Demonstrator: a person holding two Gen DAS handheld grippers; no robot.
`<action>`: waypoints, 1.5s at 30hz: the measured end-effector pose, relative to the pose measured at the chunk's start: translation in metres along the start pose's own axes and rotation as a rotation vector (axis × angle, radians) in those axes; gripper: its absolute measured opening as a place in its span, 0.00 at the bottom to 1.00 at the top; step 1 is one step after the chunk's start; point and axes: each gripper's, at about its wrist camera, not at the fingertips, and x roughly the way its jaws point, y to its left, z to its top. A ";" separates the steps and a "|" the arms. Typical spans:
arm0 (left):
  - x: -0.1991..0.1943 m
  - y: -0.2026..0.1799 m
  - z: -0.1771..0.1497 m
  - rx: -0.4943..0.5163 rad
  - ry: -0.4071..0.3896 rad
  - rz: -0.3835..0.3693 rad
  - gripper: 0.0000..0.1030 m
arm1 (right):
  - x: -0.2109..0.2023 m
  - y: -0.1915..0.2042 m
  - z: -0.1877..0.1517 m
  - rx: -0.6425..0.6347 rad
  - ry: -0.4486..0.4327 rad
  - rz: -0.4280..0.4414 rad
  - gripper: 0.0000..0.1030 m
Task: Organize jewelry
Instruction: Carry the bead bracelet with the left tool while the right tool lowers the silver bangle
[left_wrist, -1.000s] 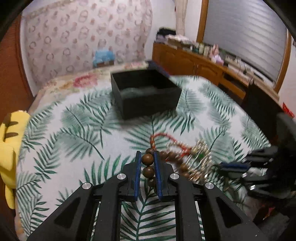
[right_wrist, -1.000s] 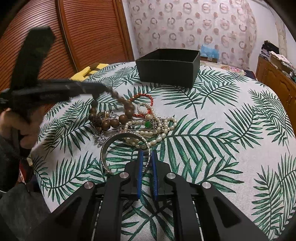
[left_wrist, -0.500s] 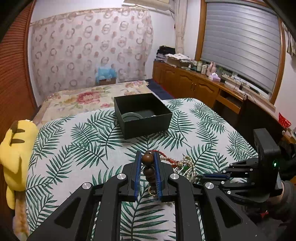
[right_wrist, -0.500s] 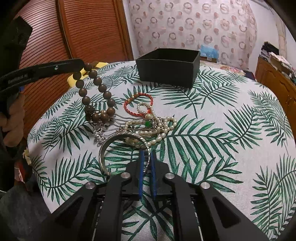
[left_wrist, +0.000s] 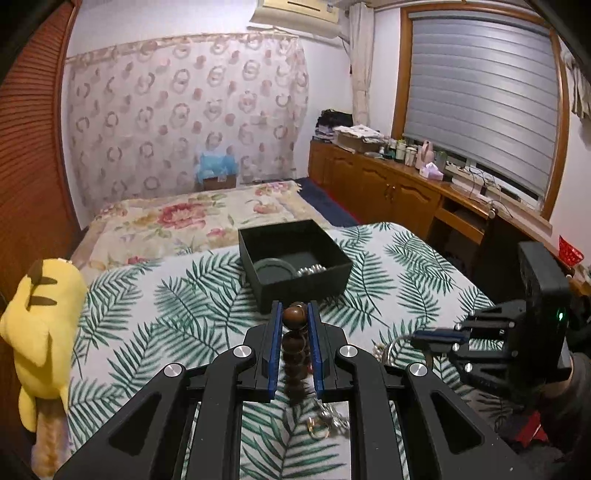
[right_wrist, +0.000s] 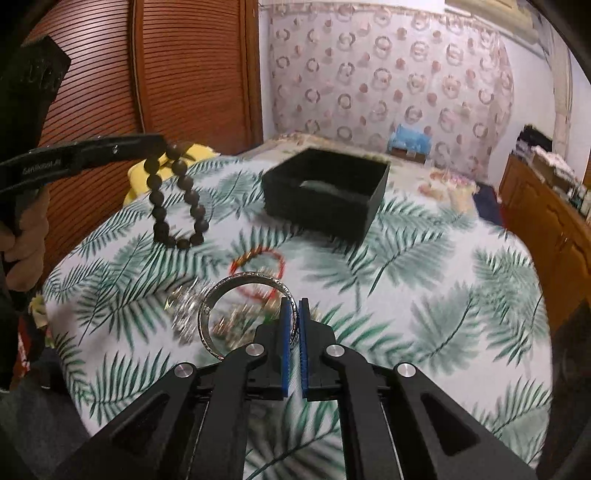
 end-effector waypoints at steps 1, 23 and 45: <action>0.001 0.001 0.002 0.001 -0.003 0.001 0.12 | 0.001 -0.003 0.006 -0.005 -0.009 -0.003 0.05; 0.047 0.022 0.038 0.017 0.010 0.040 0.12 | 0.071 -0.049 0.101 -0.045 -0.065 -0.117 0.05; 0.086 0.012 0.087 0.064 0.013 0.067 0.12 | 0.121 -0.080 0.128 -0.029 -0.047 -0.121 0.10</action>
